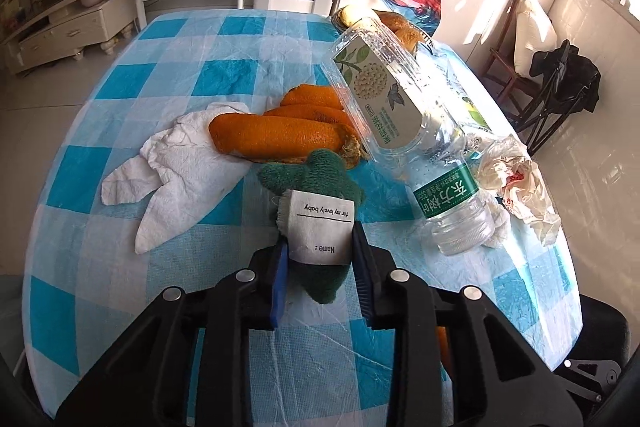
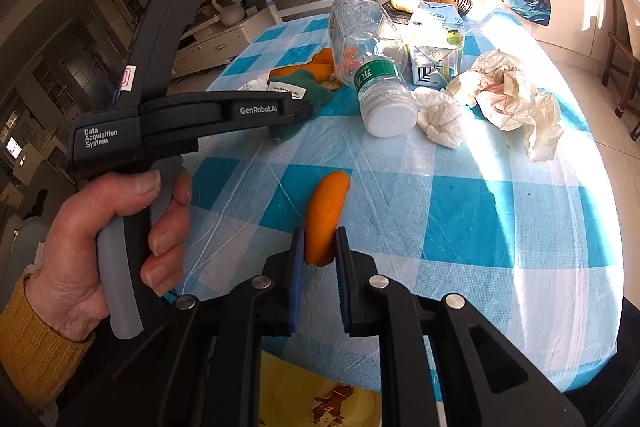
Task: Collect trash
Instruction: 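Lower the green toy and orange peel into the yellow basin and release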
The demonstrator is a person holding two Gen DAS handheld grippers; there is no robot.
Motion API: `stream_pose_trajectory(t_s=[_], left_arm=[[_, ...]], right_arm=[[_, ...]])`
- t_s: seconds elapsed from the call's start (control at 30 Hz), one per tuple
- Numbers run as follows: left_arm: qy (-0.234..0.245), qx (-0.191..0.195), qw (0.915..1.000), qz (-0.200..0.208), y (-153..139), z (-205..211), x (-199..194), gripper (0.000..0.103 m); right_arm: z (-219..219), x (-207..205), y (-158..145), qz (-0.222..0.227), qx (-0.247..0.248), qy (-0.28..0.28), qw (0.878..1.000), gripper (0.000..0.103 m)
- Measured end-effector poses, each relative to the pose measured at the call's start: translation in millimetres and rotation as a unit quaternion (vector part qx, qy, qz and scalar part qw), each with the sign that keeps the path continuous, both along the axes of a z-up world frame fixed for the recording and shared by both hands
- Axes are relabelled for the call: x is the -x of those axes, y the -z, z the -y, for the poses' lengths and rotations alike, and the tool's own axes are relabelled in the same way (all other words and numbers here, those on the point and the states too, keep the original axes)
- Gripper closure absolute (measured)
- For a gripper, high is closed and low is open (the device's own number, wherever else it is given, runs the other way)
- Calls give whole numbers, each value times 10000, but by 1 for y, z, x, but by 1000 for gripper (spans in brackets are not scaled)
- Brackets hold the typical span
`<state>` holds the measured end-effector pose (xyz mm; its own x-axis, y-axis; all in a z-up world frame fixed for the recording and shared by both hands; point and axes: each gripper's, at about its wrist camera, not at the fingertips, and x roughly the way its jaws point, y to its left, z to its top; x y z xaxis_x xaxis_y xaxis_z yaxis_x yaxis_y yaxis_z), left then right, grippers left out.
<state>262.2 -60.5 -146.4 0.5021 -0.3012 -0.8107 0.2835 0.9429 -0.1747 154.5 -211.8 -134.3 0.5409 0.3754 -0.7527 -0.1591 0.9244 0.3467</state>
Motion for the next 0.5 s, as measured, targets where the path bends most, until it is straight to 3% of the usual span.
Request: stream_pose_trajectory(t_s=[0.5], left_arm=[[291, -64, 9995, 111, -29, -42, 116, 75]], right_arm=[[-21, 71, -20, -75, 73, -539, 9985, 87]])
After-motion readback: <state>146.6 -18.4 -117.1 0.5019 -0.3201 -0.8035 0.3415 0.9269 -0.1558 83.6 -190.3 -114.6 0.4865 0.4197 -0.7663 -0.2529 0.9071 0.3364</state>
